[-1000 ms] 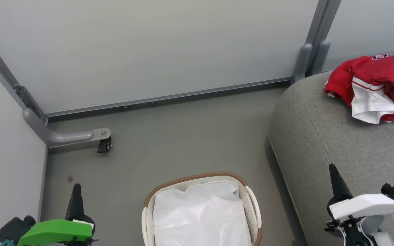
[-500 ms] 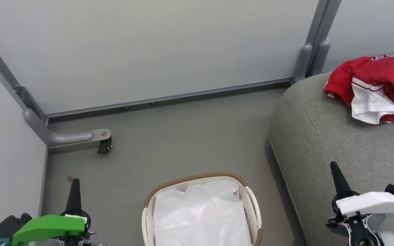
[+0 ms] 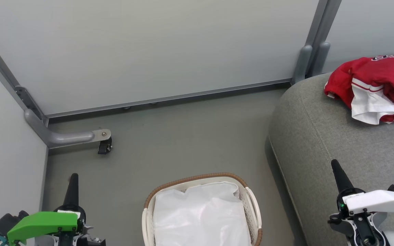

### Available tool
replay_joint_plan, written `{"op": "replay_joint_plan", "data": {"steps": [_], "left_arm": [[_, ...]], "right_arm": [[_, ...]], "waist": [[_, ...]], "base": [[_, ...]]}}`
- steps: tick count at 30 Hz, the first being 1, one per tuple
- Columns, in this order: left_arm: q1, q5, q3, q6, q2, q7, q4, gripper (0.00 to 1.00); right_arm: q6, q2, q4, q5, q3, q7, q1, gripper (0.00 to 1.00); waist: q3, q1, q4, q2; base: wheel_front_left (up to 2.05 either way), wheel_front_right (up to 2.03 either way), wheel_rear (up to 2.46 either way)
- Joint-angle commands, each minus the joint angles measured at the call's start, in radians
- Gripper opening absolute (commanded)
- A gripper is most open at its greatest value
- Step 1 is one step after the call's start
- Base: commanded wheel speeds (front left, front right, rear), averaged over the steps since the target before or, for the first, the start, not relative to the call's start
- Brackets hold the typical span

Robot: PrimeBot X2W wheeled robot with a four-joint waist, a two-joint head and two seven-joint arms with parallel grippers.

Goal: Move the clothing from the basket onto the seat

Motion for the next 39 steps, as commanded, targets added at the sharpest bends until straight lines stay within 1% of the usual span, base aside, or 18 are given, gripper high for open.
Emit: {"op": "replay_joint_plan", "data": {"steps": [1,39], "left_arm": [[-0.025,-0.024,0.005,-0.005,0.007,0.005,-0.009,0.0],[-0.057,-0.271,0.034,-0.006,0.009,0.082,-0.025,0.0]], "right_arm": [[0.0,-0.006,-0.01,0.027,-0.005,0.007,-0.015,0.0],[0.0,-0.009,-0.023,0.316,-0.03,0.084,-0.02,0.0]], "waist": [[0.0,0.0,0.0,0.0],[-0.008,0.0,0.001,0.0]], "base": [[0.0,0.0,0.0],[0.0,0.0,0.0]]}}
